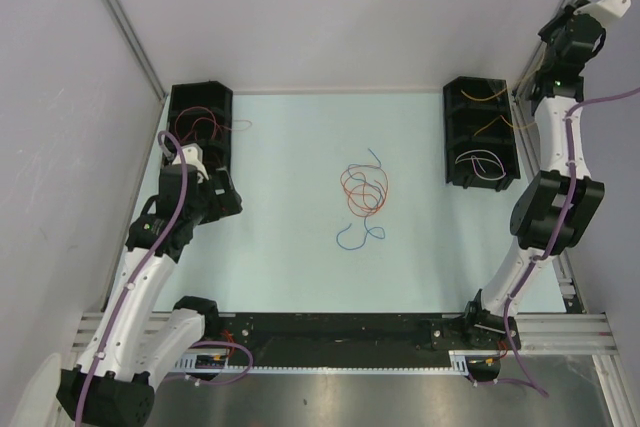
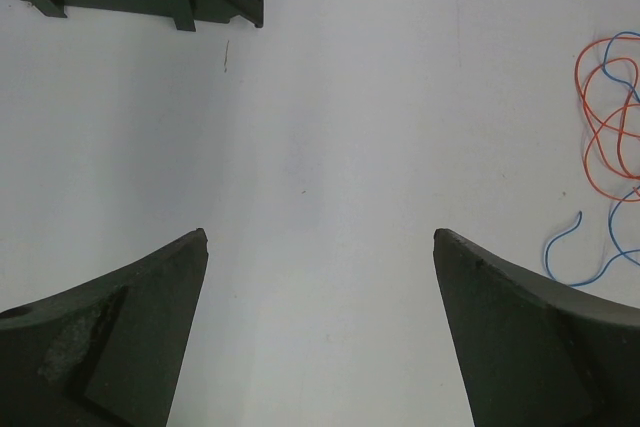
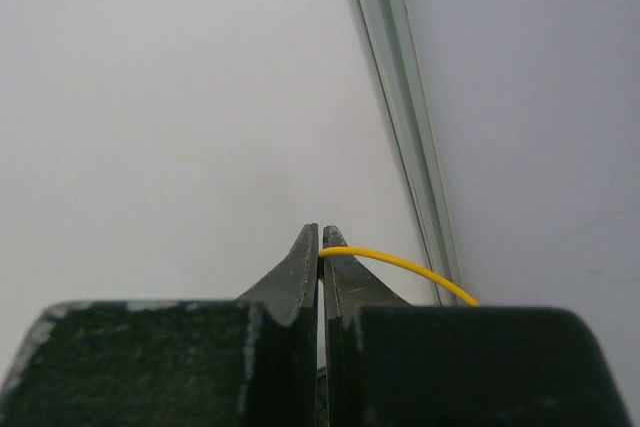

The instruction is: Untangle the cables

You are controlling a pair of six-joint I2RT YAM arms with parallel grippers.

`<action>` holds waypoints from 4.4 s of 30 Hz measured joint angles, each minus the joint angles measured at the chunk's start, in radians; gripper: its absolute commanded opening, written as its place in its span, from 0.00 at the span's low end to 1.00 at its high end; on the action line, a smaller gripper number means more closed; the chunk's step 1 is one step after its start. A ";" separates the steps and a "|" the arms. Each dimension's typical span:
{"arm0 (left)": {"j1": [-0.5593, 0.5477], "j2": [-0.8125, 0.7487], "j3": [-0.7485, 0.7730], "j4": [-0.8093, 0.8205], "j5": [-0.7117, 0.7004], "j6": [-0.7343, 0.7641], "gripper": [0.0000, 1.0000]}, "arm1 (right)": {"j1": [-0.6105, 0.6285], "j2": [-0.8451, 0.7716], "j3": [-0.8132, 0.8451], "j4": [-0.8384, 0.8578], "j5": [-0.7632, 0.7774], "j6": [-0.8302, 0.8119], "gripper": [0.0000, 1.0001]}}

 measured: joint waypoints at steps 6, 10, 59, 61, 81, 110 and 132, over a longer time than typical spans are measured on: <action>0.000 0.000 0.000 0.000 0.000 0.000 1.00 | 0.000 0.020 0.004 0.008 0.001 -0.011 0.00; 0.000 0.000 0.000 0.000 0.000 0.000 1.00 | 0.000 0.058 -0.032 0.011 0.002 -0.016 0.00; 0.011 -0.039 0.000 0.000 0.009 0.000 1.00 | 0.163 0.161 -0.388 -0.140 -0.116 0.192 0.00; 0.011 -0.042 0.000 0.000 0.009 0.000 1.00 | 0.146 0.183 -0.362 -0.199 -0.119 0.206 0.00; 0.013 -0.060 0.000 0.000 0.008 0.000 1.00 | 0.169 0.151 -0.135 -0.586 -0.048 0.192 0.61; 0.015 -0.069 -0.002 0.001 0.061 0.001 1.00 | 0.604 -0.200 -0.621 -0.649 -0.174 0.166 0.61; 0.015 -0.068 -0.003 0.001 0.061 0.001 1.00 | 0.672 0.005 -0.627 -0.615 -0.151 0.146 0.55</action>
